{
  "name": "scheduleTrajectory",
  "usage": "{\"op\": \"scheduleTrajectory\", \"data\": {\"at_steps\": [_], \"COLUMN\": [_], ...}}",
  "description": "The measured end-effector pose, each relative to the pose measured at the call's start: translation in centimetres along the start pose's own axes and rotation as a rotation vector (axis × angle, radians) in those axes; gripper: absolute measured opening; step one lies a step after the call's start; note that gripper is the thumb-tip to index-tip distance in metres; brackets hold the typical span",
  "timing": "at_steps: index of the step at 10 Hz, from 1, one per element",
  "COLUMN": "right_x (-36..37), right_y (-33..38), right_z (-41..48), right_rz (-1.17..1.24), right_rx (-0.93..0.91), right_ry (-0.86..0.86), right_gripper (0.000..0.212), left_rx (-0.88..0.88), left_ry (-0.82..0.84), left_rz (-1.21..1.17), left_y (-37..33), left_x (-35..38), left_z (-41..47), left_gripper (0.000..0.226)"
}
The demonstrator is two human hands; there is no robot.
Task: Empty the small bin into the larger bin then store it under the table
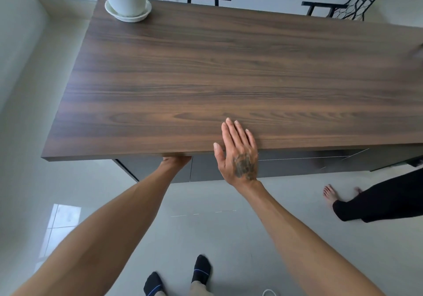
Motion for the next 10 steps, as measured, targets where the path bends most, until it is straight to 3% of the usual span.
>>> {"op": "scheduleTrajectory", "data": {"at_steps": [1, 2, 3, 4, 5, 6, 7, 8, 9, 10], "right_x": [0.1, 0.0, 0.0, 0.0, 0.0, -0.1, 0.0, -0.3, -1.0, -3.2], "right_y": [0.0, 0.0, 0.1, 0.2, 0.2, 0.3, 0.4, 0.5, 0.6, 1.1], "right_z": [0.0, 0.0, 0.0, 0.1, 0.2, 0.1, 0.0, 0.6, 1.0, 1.2], "right_rz": [-0.002, -0.002, -0.004, -0.012, -0.016, -0.018, -0.004, 0.061, 0.128, 0.337], "right_rx": [-0.005, 0.001, 0.005, 0.007, 0.021, 0.060, 0.095, 0.166, 0.226, 0.393], "right_ry": [0.000, 0.015, 0.055, 0.104, 0.164, 0.283, 0.427, 0.572, 0.679, 0.690], "right_gripper": [0.057, 0.057, 0.058, 0.058, 0.060, 0.067, 0.077, 0.076, 0.064, 0.062], "left_rx": [-0.120, -0.251, 0.082, 0.337, 0.463, 0.582, 0.895, 1.343, 1.610, 1.552], "left_ry": [0.162, 0.267, -0.124, -0.077, -0.122, -0.131, -0.097, -0.099, -0.202, -0.270], "left_rz": [-0.428, -0.504, 0.390, 1.635, 1.839, 1.941, 1.891, 1.690, 1.610, 1.717], "left_y": [0.9, 2.0, -1.7, -1.3, 0.4, 1.3, 1.2, -0.9, -3.3, -4.3], "left_x": [0.9, 2.0, -1.6, -1.2, -2.6, -3.8, -2.3, 1.0, 3.7, 5.0], "left_z": [0.0, -1.0, 0.9, 2.6, 1.3, -2.1, -7.1, -13.7, -16.5, -15.2], "left_gripper": [0.054, 0.056, 0.042, 0.059, 0.074, 0.056, 0.027, 0.031, 0.025, 0.015]}}
Point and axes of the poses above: each hand's wrist, its own z-axis towards the middle knuckle, its own x-axis out of the palm, y = z × x, the point moved 7 cm from there along z, towards the middle knuckle, and after that the axes turned 7 degrees about z, right-handed, at the moved point
